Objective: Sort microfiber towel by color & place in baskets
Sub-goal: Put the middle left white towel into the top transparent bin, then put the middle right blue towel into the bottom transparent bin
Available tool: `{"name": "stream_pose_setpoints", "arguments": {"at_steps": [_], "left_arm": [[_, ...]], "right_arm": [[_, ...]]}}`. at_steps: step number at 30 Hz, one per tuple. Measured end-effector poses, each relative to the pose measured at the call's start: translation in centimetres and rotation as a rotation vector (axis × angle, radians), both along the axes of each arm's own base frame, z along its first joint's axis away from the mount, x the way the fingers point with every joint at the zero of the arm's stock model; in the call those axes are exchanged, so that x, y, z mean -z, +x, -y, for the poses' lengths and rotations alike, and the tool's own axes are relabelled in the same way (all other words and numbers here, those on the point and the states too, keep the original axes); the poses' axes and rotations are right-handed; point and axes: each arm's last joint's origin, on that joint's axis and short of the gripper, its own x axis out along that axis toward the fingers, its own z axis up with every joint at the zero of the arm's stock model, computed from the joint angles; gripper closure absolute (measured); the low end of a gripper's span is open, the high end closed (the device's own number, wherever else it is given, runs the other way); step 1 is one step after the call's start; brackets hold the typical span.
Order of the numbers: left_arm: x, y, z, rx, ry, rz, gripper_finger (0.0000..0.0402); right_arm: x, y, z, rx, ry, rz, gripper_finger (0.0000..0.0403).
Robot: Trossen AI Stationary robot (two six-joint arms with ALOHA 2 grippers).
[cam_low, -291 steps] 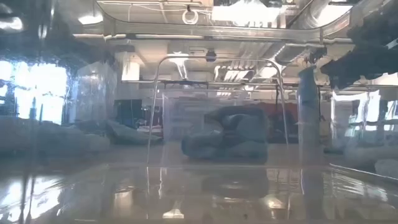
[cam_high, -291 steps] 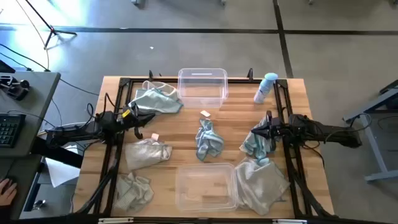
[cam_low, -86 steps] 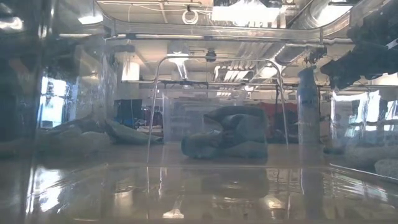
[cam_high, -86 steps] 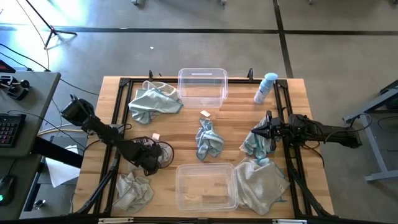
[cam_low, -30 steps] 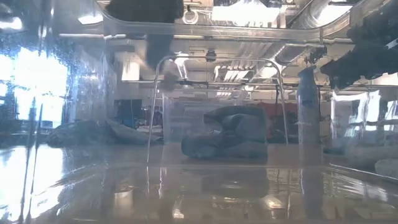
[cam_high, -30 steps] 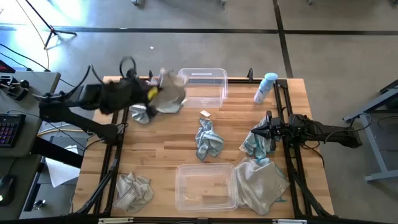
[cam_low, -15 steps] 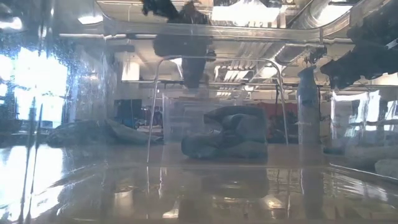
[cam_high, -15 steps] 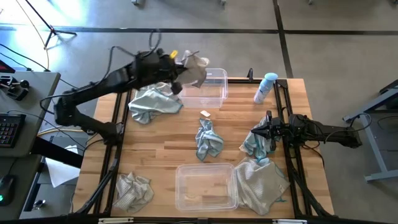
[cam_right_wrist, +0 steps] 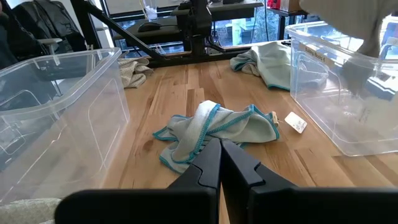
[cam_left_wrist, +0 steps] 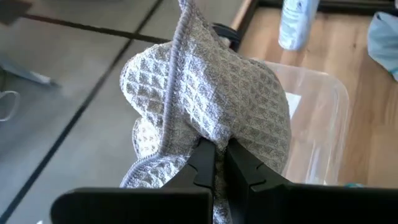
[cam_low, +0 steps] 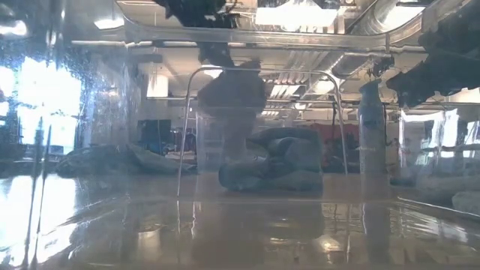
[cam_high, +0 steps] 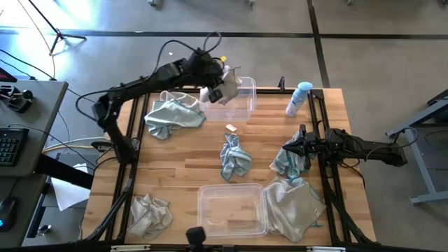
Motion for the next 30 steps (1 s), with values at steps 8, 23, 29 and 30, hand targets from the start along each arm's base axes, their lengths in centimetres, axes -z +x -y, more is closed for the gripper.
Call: {"name": "stream_pose_setpoints", "arguments": {"at_steps": [8,23,29,30], "left_arm": [[3.2,2.5,-1.3,0.052,-0.045,-0.076,0.0398],[4.3,2.6,-1.4,0.081,-0.006,-0.18,0.0282],[2.5,1.4,0.0,0.009,0.056,-0.231,0.0268],[2.0,1.2,0.4,0.008,0.056,-0.22,0.0269]], "right_arm": [[0.0,0.0,0.0,0.0,0.0,0.0,0.0402],[0.0,0.0,0.0,0.0,0.0,0.0,0.0402],[0.0,0.0,0.0,0.0,0.0,0.0,0.0402],[0.0,0.0,0.0,0.0,0.0,0.0,0.0402]]}}
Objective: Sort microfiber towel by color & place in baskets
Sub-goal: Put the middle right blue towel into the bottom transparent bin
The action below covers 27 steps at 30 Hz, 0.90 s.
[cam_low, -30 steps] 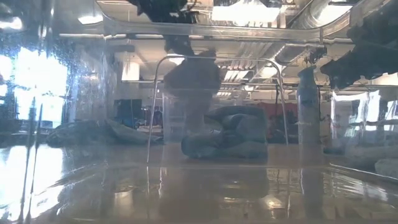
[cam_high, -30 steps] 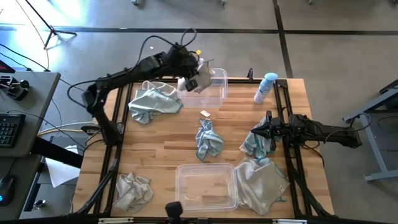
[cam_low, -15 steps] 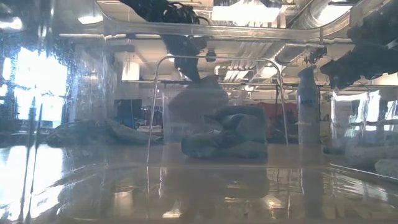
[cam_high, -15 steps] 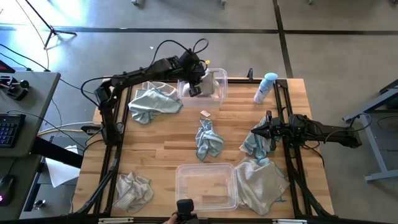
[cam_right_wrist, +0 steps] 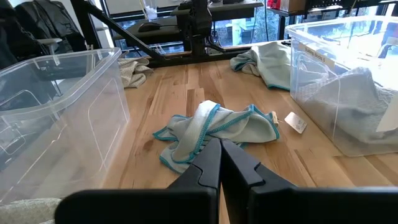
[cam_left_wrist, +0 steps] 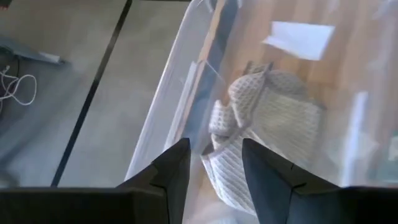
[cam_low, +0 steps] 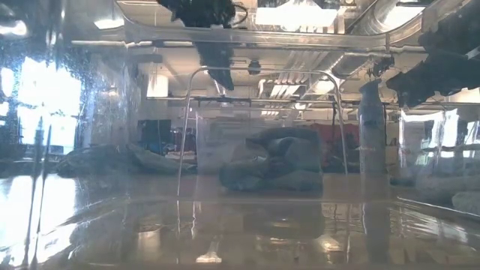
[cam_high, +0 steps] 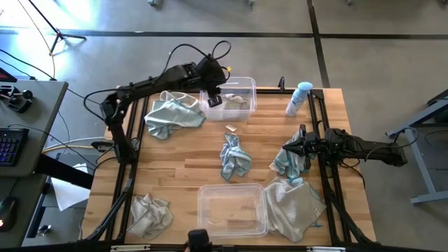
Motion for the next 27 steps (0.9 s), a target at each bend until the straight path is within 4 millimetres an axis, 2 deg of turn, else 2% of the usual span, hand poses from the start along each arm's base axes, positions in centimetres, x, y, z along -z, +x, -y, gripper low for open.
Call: {"name": "stream_pose_setpoints", "arguments": {"at_steps": [5,10,20,27], "left_arm": [[-2.8,-2.1,3.1,0.079,-0.083,0.095,0.0298],[-4.1,-6.1,6.7,0.143,-0.113,0.16,0.0388],[-0.5,-14.7,12.3,0.101,-0.188,0.354,0.0401],[2.1,-19.4,15.3,0.103,-0.189,0.442,0.0401]], "right_arm": [[0.0,0.0,0.0,0.0,0.0,0.0,0.0402],[0.0,0.0,0.0,-0.001,0.0,0.001,0.0402],[0.0,0.0,0.0,0.0,0.0,0.0,0.0402],[0.0,0.0,0.0,0.0,0.0,0.003,0.0402]]}}
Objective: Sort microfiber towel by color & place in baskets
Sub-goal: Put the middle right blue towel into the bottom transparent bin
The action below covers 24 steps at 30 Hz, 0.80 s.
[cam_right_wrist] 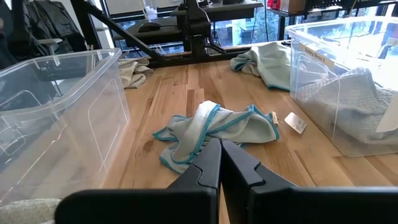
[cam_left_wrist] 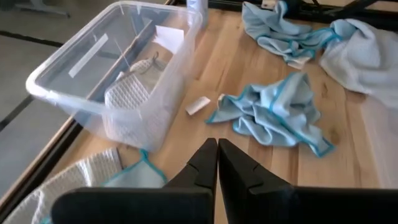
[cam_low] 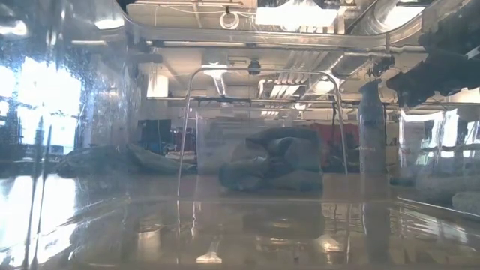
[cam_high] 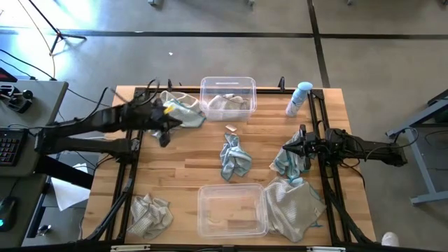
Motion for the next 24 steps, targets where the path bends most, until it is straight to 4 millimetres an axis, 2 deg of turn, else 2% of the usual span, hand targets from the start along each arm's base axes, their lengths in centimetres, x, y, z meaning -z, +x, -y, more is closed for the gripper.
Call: {"name": "stream_pose_setpoints", "arguments": {"at_steps": [5,10,15,18,24], "left_arm": [[2.2,-2.6,1.1,-0.021,-0.036,0.05,0.0401],[5.4,-3.9,1.9,-0.015,-0.094,0.068,0.0401],[7.4,-4.2,2.3,0.027,-0.09,0.14,0.0401],[8.3,-4.3,2.5,0.029,-0.111,0.172,0.0401],[9.9,-4.1,2.6,0.044,-0.115,0.214,0.0401]], "right_arm": [[-0.1,0.0,0.0,0.004,0.003,0.005,0.0402],[-0.5,0.1,0.2,0.061,0.034,0.056,0.0402],[-1.4,0.2,0.2,0.125,0.018,0.14,0.0402],[-1.8,0.3,0.1,0.15,0.016,0.118,0.0403],[-4.7,1.0,-0.3,0.153,0.004,0.061,0.0403]]}}
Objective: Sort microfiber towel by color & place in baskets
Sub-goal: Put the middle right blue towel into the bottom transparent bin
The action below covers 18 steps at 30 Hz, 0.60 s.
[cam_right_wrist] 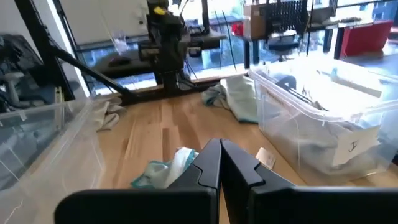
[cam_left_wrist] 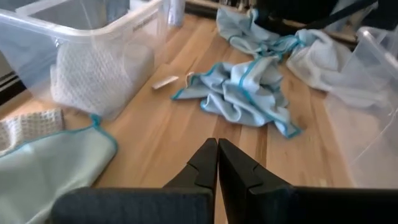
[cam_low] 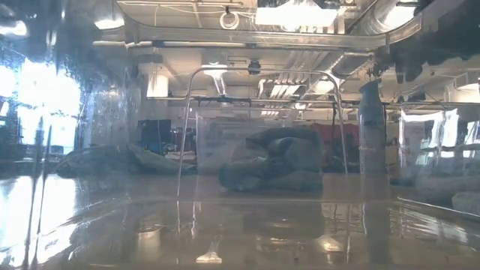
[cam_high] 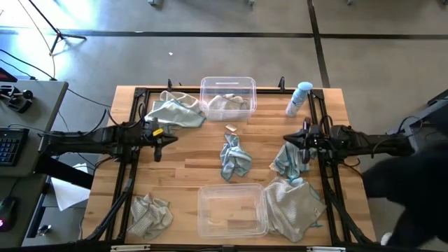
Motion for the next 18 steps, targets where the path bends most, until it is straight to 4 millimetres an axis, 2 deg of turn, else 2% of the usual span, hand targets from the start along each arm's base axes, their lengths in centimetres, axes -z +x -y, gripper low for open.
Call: {"name": "stream_pose_setpoints", "arguments": {"at_steps": [5,10,18], "left_arm": [[0.7,0.4,0.0,0.015,0.035,0.046,0.0401],[0.7,0.4,0.0,0.015,0.035,0.047,0.0401],[0.7,0.4,0.0,0.011,0.027,0.049,0.0401]], "right_arm": [[-2.6,1.1,-0.3,0.072,0.006,-0.229,0.0403],[-4.3,2.4,-0.4,0.17,0.114,-0.517,0.0403],[-4.7,3.2,-0.3,0.529,0.456,-0.9,0.0403]]}}
